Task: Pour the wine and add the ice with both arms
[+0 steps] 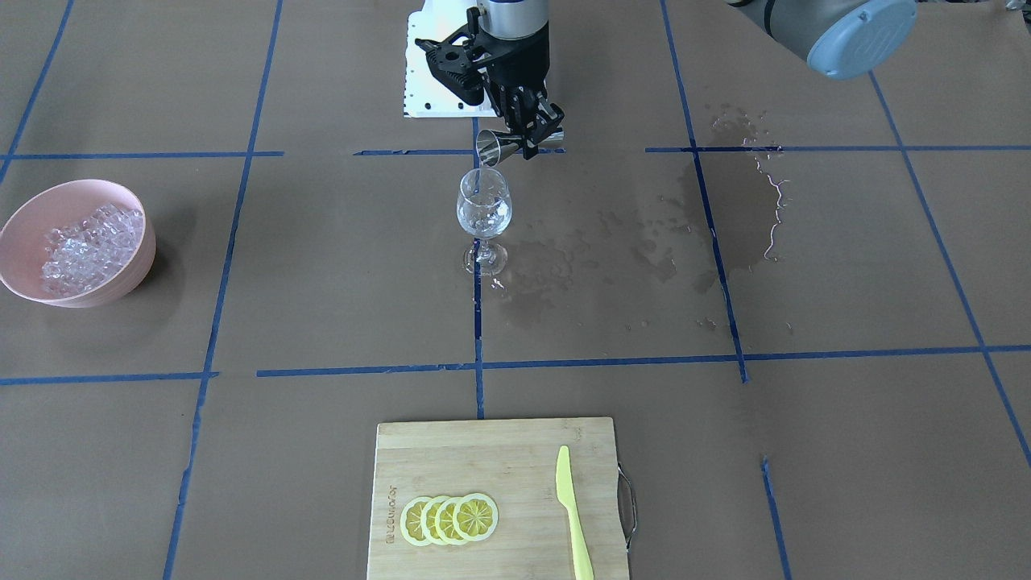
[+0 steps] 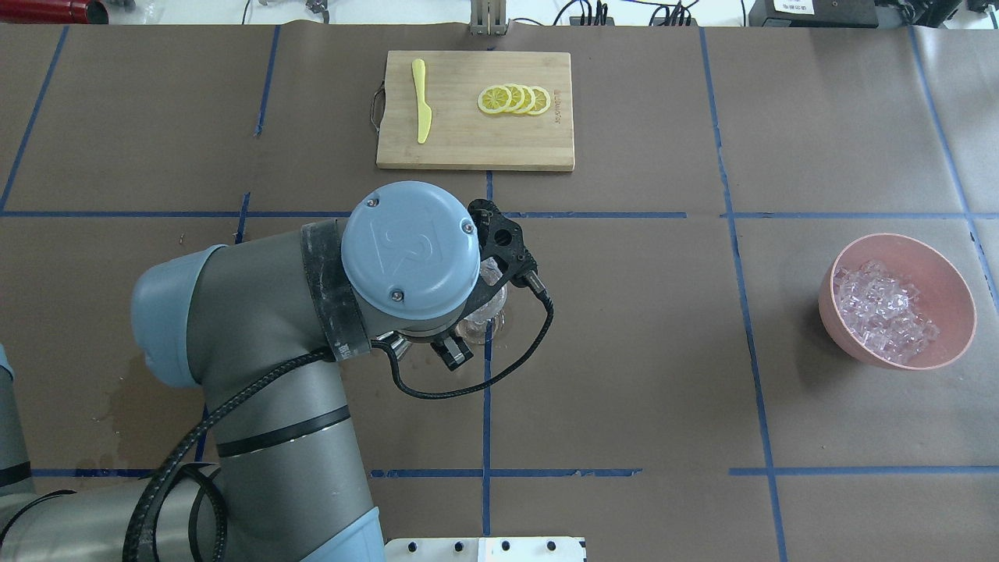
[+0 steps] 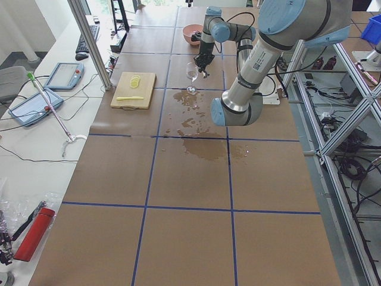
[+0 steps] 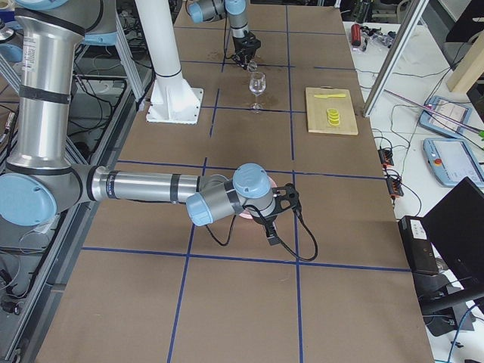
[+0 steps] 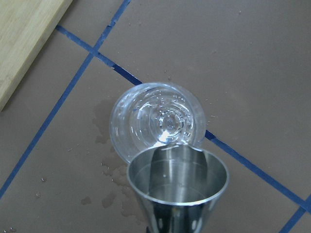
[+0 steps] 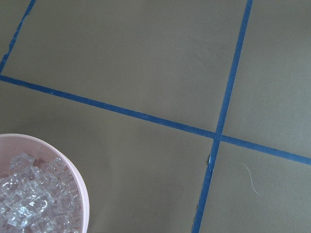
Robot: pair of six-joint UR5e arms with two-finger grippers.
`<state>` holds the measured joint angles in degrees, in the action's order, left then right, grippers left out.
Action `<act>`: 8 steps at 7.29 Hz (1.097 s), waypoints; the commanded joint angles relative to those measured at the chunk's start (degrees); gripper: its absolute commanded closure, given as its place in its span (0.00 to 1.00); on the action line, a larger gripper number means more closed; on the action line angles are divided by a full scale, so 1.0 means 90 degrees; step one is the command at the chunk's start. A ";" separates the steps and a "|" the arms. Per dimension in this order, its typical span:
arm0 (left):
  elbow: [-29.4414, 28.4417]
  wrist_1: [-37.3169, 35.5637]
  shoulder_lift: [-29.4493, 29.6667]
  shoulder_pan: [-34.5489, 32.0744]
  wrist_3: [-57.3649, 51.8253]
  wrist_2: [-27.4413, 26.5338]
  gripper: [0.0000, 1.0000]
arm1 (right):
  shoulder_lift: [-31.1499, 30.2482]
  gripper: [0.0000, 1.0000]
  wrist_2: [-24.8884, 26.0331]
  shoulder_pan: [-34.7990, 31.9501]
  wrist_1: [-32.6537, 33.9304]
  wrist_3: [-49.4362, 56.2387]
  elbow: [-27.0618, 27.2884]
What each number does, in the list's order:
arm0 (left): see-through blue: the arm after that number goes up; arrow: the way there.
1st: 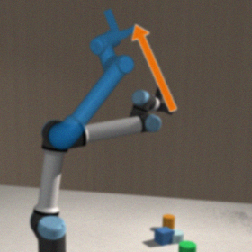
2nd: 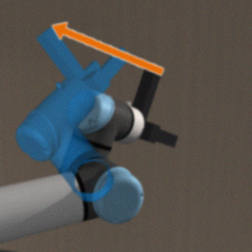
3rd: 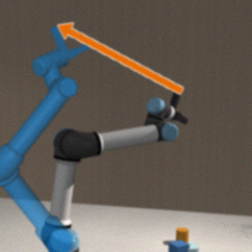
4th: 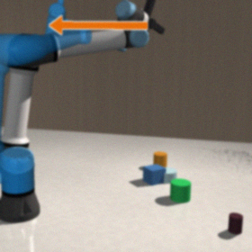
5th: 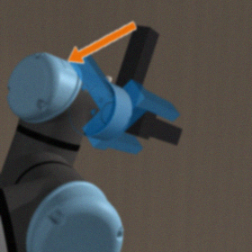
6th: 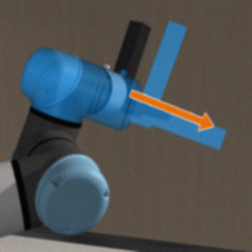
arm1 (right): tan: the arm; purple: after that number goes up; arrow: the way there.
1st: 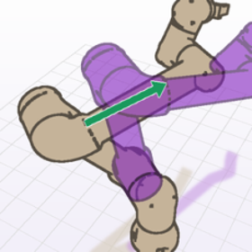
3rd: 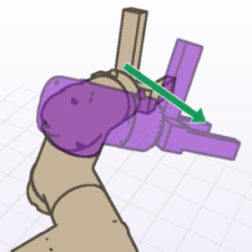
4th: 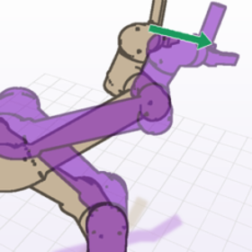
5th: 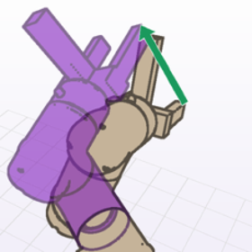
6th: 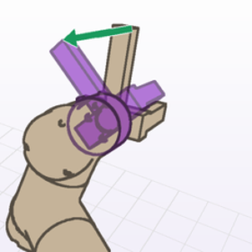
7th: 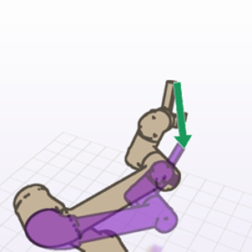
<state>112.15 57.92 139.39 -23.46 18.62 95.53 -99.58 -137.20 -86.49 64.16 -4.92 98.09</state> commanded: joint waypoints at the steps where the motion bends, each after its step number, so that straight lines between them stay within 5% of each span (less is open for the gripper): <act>1: -0.0291 -0.0467 0.0399 -0.0001 -0.0018 0.0000 1.00 | 0.0000 0.00 0.0000 0.0000 0.0000 0.0000 0.0000; 8: -0.0664 -0.1287 0.0791 -0.0040 -0.0465 0.0000 1.00 | -0.0020 0.00 0.0000 0.0000 0.0000 0.0000 0.0010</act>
<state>106.18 47.94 146.01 -23.73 16.19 95.50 -99.75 -137.20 -86.48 64.16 -4.92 98.16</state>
